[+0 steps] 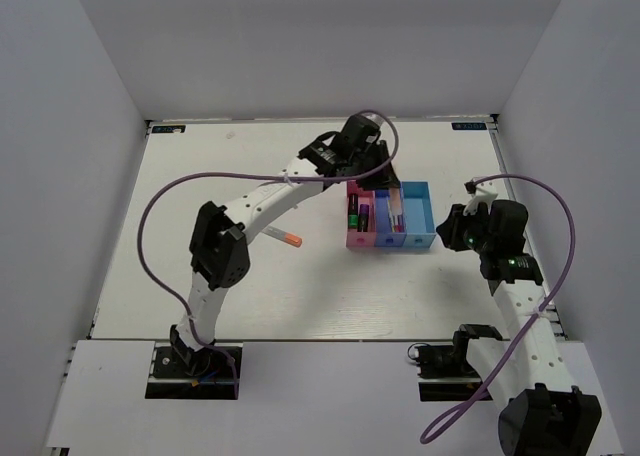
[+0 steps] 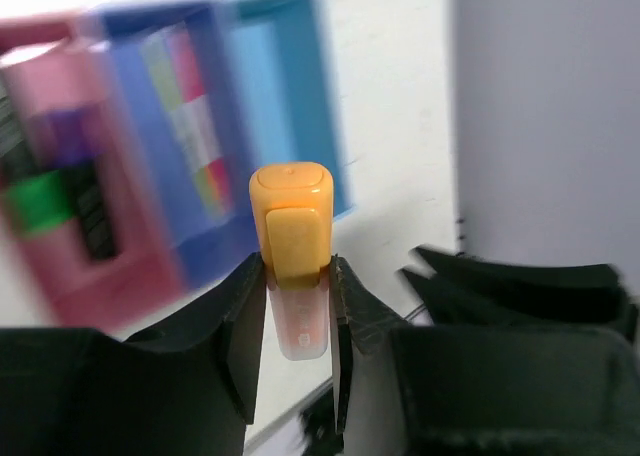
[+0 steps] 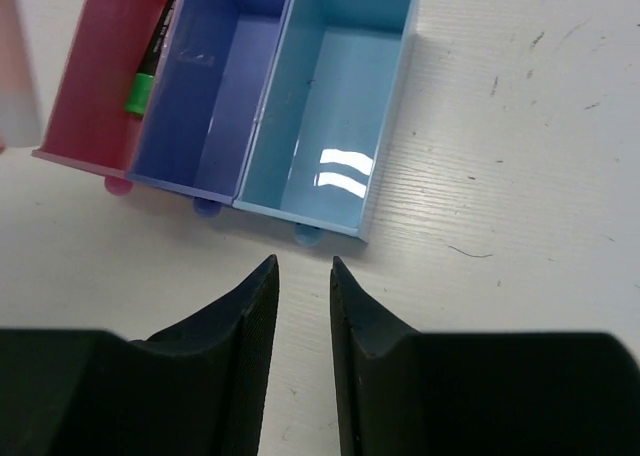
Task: Sort the stationery into containers
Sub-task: Place the pen in the storage box.
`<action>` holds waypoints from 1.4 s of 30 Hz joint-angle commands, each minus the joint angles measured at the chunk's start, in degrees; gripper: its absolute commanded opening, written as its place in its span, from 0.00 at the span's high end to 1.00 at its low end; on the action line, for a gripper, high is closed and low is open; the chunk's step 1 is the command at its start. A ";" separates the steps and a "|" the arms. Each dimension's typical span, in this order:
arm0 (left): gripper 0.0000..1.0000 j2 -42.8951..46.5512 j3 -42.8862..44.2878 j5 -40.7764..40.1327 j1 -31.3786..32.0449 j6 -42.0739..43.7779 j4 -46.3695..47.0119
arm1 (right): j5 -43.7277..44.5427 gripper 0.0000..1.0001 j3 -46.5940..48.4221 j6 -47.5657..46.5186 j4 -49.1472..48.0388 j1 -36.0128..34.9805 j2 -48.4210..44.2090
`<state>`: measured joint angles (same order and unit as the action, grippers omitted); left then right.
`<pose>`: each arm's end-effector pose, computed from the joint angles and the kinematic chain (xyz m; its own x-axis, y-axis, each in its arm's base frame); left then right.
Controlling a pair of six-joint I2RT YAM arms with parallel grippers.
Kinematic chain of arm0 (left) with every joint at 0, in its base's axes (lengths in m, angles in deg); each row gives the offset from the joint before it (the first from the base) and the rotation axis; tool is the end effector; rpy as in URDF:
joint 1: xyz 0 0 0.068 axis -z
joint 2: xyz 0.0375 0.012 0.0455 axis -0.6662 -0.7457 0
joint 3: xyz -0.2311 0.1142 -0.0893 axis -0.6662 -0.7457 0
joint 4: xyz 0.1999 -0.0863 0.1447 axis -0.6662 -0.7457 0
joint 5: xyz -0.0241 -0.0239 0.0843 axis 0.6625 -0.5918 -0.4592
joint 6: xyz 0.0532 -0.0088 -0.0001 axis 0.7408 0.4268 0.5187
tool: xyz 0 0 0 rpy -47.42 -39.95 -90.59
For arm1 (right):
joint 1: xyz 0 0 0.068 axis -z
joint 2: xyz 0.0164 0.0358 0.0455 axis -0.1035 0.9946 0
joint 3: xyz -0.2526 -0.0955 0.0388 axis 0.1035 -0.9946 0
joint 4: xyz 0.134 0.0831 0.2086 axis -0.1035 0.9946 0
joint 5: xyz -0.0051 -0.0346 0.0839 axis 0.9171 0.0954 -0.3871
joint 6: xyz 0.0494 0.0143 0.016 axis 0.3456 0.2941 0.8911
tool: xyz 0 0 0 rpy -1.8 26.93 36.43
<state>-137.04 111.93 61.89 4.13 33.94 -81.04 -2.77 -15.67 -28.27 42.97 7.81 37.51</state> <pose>0.3227 -0.3398 0.3164 -0.8968 -0.1199 -0.4258 0.1774 0.7843 -0.5945 0.1832 0.0048 0.2625 -0.4819 0.0097 -0.8762 -0.2372 0.9612 0.1411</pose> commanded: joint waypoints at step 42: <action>0.48 -16.41 3.22 8.91 1.64 -2.79 23.10 | 4.38 0.41 -1.04 1.68 -3.87 2.61 -1.48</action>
<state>-154.46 114.46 71.33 5.75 30.90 -57.50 2.47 -16.59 -26.81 41.31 9.86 36.87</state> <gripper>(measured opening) 0.518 0.591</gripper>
